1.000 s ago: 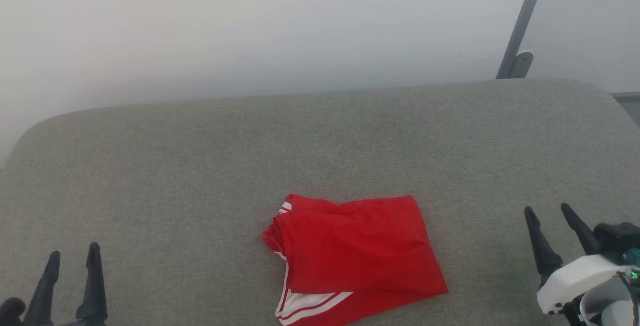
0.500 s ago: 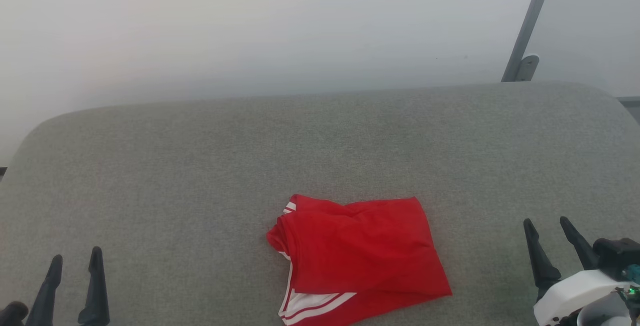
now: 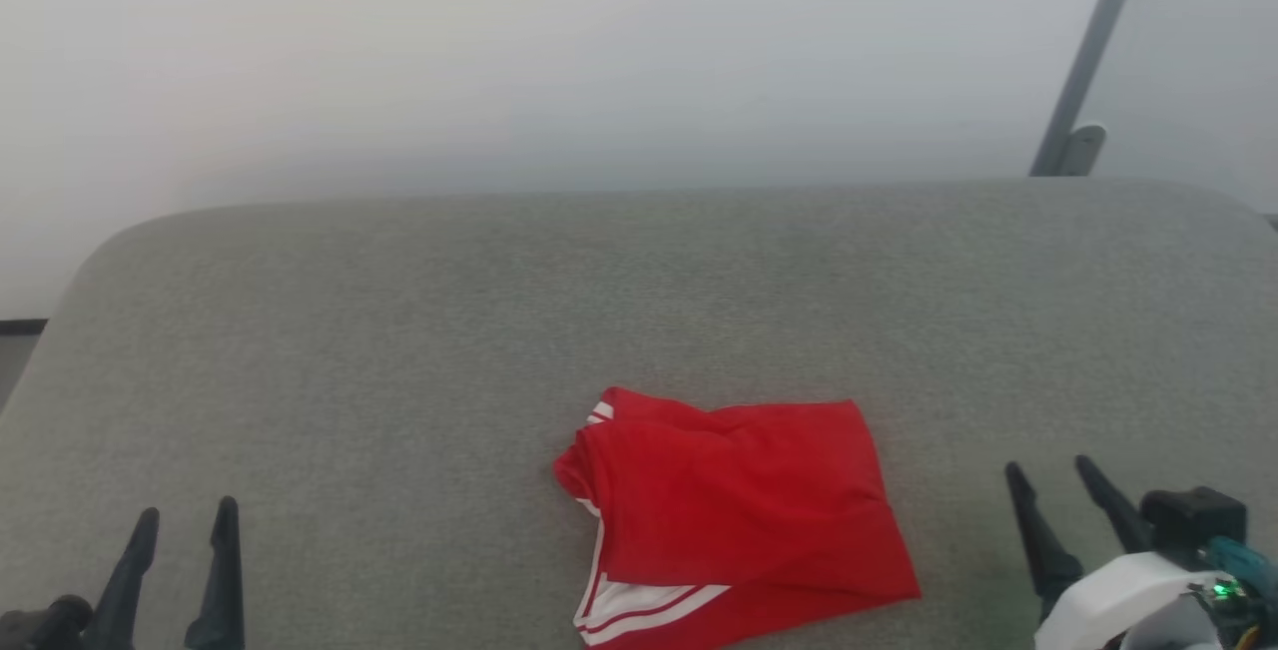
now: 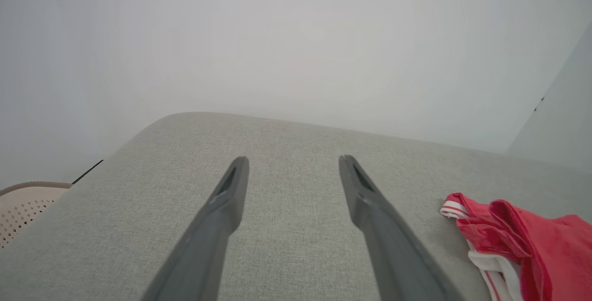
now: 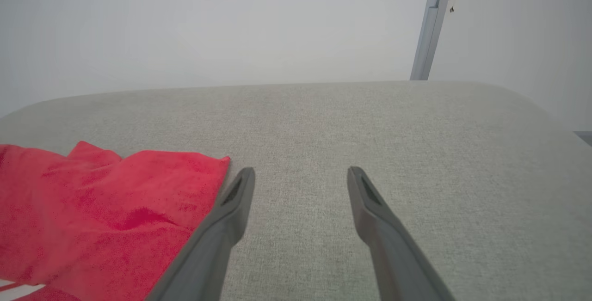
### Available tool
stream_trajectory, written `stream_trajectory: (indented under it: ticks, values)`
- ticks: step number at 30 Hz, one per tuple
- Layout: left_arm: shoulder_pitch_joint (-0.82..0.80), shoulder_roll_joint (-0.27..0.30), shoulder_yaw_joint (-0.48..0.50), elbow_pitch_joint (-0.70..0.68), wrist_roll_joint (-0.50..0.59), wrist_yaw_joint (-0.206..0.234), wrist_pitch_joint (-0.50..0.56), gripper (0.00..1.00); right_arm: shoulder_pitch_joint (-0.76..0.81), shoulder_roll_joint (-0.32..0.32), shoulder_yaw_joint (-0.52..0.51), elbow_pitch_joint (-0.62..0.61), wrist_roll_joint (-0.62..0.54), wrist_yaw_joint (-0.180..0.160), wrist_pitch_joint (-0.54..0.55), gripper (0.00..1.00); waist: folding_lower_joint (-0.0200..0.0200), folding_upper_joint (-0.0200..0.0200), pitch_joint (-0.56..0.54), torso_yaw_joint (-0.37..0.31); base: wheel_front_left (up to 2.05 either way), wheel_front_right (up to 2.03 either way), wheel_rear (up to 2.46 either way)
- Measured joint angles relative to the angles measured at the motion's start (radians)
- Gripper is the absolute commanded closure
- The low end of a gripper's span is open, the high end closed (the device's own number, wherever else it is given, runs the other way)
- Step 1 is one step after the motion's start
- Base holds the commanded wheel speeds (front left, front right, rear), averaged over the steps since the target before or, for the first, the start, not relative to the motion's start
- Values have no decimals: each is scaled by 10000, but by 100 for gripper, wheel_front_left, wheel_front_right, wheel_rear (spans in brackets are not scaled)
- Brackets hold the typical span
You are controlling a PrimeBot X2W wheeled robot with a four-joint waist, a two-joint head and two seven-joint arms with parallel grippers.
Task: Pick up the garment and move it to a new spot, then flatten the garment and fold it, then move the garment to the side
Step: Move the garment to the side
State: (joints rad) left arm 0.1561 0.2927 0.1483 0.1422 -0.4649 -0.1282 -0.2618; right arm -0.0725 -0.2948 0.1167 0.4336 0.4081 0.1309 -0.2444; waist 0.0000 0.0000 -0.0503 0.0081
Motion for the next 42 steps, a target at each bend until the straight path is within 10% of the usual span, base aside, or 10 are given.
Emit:
stream_trajectory:
  ticks: [36,37,38,42]
  values:
    - [-1276,288,-1676,566,-268,-2,2,0,-2955,-1469,3367,1319,2698,-2,7160,2,0,0,1285,2239,0,0,0]
    - [-1304,272,-1684,577,-268,-2,2,0,-3020,-1490,3390,1344,2692,-2,7217,71,0,0,1321,2260,0,0,0]
    - [-1329,265,-1687,593,-270,-2,0,0,-3073,-1547,3542,1336,2633,-4,7325,100,0,0,1346,2278,0,0,0]
    - [-1366,228,-1653,650,-288,-2,2,0,-3134,-1557,3632,1212,2671,10,7444,100,0,0,1377,2257,0,0,0]
